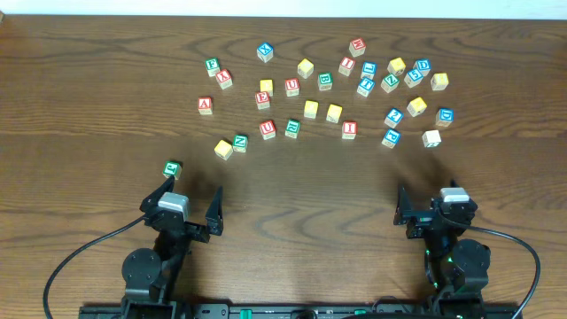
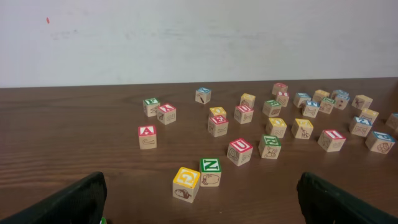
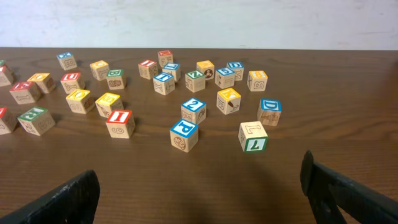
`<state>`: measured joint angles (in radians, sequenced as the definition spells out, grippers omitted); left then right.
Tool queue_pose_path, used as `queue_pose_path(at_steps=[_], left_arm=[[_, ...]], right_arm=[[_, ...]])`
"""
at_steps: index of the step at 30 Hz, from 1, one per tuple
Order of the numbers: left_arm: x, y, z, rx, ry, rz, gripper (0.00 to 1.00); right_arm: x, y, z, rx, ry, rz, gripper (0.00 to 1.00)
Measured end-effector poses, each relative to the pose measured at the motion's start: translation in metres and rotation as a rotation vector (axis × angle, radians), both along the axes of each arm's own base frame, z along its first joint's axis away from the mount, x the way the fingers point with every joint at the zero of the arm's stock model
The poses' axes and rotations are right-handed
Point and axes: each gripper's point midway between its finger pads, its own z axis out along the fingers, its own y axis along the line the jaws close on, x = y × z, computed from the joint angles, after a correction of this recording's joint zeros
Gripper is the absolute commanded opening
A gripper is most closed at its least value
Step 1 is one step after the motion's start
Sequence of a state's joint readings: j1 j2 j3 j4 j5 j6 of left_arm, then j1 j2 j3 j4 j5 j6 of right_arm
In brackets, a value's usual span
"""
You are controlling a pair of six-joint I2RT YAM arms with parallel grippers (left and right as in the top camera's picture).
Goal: Spell out AI2
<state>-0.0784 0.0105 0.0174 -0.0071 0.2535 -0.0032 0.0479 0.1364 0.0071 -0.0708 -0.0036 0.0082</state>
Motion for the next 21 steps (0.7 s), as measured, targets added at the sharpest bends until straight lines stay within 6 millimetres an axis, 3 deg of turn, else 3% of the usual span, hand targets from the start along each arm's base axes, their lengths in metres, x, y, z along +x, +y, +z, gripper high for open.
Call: queue_pose_path(at_steps=[3, 7, 21], left_arm=[[0.000, 0.000, 0.000, 0.000, 0.000, 0.000, 0.96], [0.000, 0.000, 0.000, 0.000, 0.000, 0.000, 0.96], [0.000, 0.000, 0.000, 0.000, 0.000, 0.000, 0.96]], right_arm=[[-0.001, 0.013, 0.002, 0.284, 0.019, 0.021, 0.99], [-0.002, 0.021, 0.002, 0.450, 0.042, 0.032, 0.99], [-0.002, 0.024, 0.003, 0.540, 0.056, 0.035, 0.99]])
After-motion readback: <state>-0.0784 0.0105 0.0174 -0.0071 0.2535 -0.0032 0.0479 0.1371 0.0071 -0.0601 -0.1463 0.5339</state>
